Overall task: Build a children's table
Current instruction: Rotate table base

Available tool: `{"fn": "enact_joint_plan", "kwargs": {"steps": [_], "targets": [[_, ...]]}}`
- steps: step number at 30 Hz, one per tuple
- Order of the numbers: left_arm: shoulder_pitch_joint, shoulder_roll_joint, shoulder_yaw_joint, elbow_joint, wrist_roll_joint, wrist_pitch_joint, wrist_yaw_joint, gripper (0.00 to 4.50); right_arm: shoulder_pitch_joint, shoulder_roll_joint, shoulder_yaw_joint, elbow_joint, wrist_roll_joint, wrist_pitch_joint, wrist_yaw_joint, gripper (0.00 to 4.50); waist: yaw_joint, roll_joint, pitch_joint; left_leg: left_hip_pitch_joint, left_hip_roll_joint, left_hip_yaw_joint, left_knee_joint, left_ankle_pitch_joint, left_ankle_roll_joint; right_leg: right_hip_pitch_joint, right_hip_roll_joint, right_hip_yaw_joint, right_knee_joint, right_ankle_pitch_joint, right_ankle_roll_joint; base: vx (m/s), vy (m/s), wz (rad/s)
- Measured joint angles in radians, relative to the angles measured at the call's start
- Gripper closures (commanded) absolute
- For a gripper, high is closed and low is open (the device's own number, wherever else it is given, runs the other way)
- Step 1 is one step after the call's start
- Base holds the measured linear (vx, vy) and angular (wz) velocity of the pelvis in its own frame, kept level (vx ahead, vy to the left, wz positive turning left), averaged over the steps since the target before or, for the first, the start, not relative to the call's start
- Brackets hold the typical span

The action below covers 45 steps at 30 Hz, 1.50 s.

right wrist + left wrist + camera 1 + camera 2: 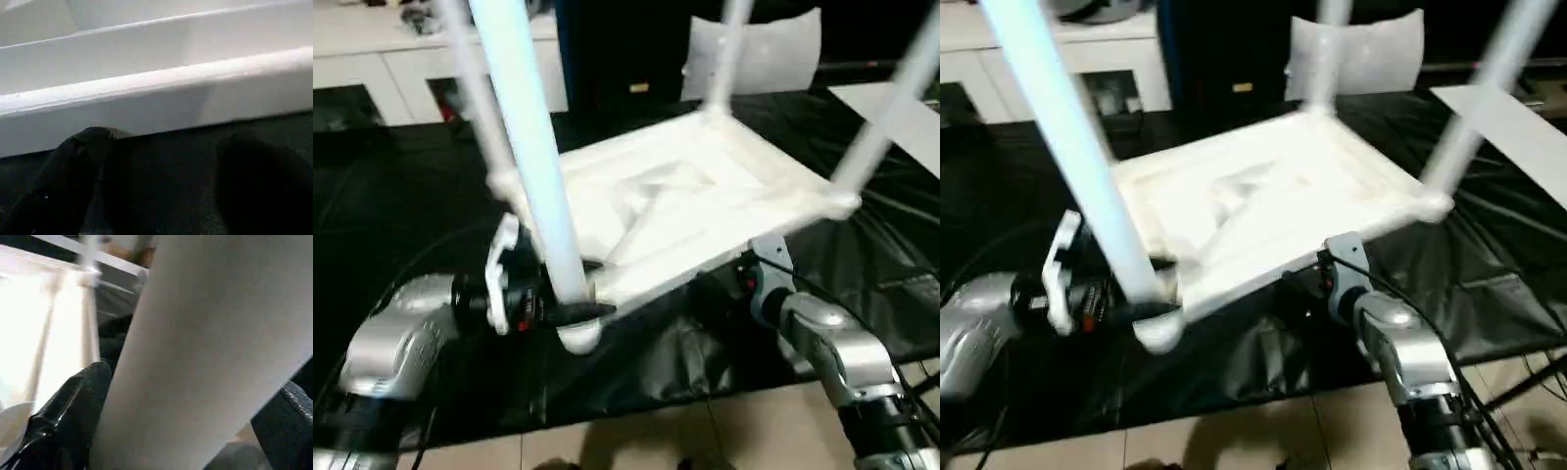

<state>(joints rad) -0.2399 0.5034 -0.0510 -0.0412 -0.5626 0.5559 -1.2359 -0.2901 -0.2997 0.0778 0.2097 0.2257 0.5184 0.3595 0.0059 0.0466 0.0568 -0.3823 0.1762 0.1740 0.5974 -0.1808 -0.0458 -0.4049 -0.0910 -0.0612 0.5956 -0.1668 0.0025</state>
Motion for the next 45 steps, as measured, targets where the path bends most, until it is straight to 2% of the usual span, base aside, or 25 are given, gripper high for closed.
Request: {"fn": "enact_joint_plan", "kwargs": {"steps": [5, 11, 16, 28, 34, 37, 43, 45], "targets": [[0.038, -0.056, -0.046, -0.144, -0.041, 0.055, 0.05, 0.04, -0.014, 0.015, 0.01, 0.018, -0.024, -0.012, 0.002, 0.0, -0.006, -0.013, 0.004, 0.0, 0.0, 0.0, 0.0, 0.0, 0.0, 0.0, 0.0, 0.0, 0.0, 0.0, 0.0, 0.0, 0.0, 0.0], [0.039, -0.124, -0.11, -0.218, -0.072, 0.095, 0.095, 0.04, -0.05, 0.034, 0.021, 0.059, -0.042, -0.028, 0.005, 0.0, -0.008, -0.016, 0.007, 0.0, 0.0, 0.0, 0.0, 0.0, 0.0, -0.001, 0.0, 0.001, 0.0, -0.002, 0.003, 0.0, 0.0, 0.0], [0.028, -0.19, -0.144, -0.223, -0.071, 0.096, 0.151, 0.04, -0.081, 0.05, 0.038, 0.092, -0.069, -0.055, 0.023, 0.0, -0.008, -0.018, 0.008, -0.001, 0.0, 0.0, 0.0, 0.0, 0.0, -0.001, 0.0, 0.001, 0.0, -0.001, 0.002, 0.0, 0.0, 0.0], [-0.056, -0.278, -0.187, -0.146, -0.029, 0.05, 0.202, 0.04, -0.164, 0.077, 0.047, 0.208, -0.1, -0.123, 0.051, 0.0, -0.007, -0.018, 0.009, -0.001, 0.0, 0.0, 0.0, 0.0, 0.0, -0.001, 0.0, 0.001, -0.001, 0.0, 0.0, 0.0, 0.0, 0.0], [-0.12, -0.307, -0.182, -0.068, 0.0, 0.004, 0.22, 0.04, -0.217, 0.119, 0.037, 0.328, -0.101, -0.195, 0.098, 0.0, -0.025, -0.018, 0.009, -0.001, 0.001, 0.0, 0.0, 0.0, 0.0, -0.001, 0.001, 0.0, 0.0, 0.0, -0.001, 0.0, 0.0, 0.0], [-0.132, -0.321, -0.18, -0.039, 0.018, -0.029, 0.227, 0.04, -0.25, 0.149, 0.036, 0.394, -0.102, -0.231, 0.101, 0.0, -0.029, -0.018, 0.009, -0.002, 0.001, 0.0, 0.0, 0.0, 0.0, -0.001, 0.001, 0.0, -0.001, 0.001, -0.001, 0.0, 0.0, 0.0], [-0.171, -0.343, -0.183, 0.031, 0.074, -0.119, 0.264, 0.04, -0.295, 0.2, 0.028, 0.482, -0.111, -0.304, 0.084, 0.0, -0.023, -0.016, 0.01, -0.003, 0.001, 0.0, 0.0, 0.0, 0.0, -0.002, 0.0, 0.0, -0.001, 0.001, -0.001, 0.0, 0.0, 0.0], [-0.197, -0.346, -0.183, 0.071, 0.117, -0.172, 0.294, 0.04, -0.31, 0.196, 0.012, 0.502, -0.112, -0.348, 0.051, 0.0, -0.016, -0.015, 0.01, -0.003, 0.001, 0.0, 0.0, 0.0, 0.0, -0.002, 0.0, -0.001, -0.001, 0.001, -0.002, 0.0, 0.0, 0.0]]}}
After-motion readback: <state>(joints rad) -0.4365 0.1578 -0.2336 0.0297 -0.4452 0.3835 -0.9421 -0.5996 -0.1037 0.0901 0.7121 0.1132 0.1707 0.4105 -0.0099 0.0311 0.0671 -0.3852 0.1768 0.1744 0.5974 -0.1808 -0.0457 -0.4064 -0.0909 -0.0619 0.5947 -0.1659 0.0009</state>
